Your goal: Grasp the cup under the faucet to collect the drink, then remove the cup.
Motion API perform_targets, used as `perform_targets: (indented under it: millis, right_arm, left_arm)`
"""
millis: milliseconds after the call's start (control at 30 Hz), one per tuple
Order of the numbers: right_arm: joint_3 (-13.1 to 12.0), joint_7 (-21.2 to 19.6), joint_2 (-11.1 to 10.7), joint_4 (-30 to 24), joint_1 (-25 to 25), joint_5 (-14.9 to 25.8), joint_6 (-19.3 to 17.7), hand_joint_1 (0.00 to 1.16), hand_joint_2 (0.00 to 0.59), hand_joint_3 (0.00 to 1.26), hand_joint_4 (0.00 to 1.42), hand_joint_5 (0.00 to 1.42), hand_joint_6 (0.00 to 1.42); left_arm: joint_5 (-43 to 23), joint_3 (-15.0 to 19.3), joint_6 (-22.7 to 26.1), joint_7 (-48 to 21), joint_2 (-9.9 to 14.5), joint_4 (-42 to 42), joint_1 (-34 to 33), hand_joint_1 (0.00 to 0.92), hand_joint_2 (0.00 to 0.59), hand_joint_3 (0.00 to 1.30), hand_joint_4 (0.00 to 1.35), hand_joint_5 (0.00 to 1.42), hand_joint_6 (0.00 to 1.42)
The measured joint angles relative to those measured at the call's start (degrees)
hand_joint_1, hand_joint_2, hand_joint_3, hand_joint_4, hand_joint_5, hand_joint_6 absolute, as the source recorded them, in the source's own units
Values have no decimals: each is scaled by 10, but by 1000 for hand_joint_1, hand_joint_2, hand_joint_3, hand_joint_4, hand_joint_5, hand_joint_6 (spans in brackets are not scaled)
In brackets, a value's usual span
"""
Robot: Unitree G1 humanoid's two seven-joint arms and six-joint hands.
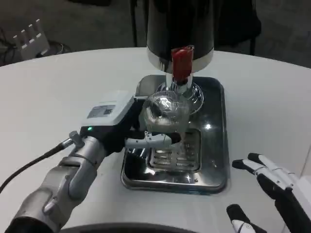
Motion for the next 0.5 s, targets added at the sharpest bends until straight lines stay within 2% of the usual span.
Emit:
perform_targets:
  millis: [67,100,500]
  right_arm:
    - [1,1,0,0,0,0,0,308,461,203,86,129,160]
    - [1,1,0,0,0,0,0,309,462,204,86,131,161]
    - [11,6,0,0,-1,-3,8,313,463,210,96,145,177]
  left_arm:
    - [0,-1,0,-5,1,-5,0,157,96,395,217,315,591]
    - [0,-1,0,-10,1,-8,0,152,94,377,196,287,543]
    - [-21,-1,-4,-36,6,-33,0,148,88,262,46,165,411]
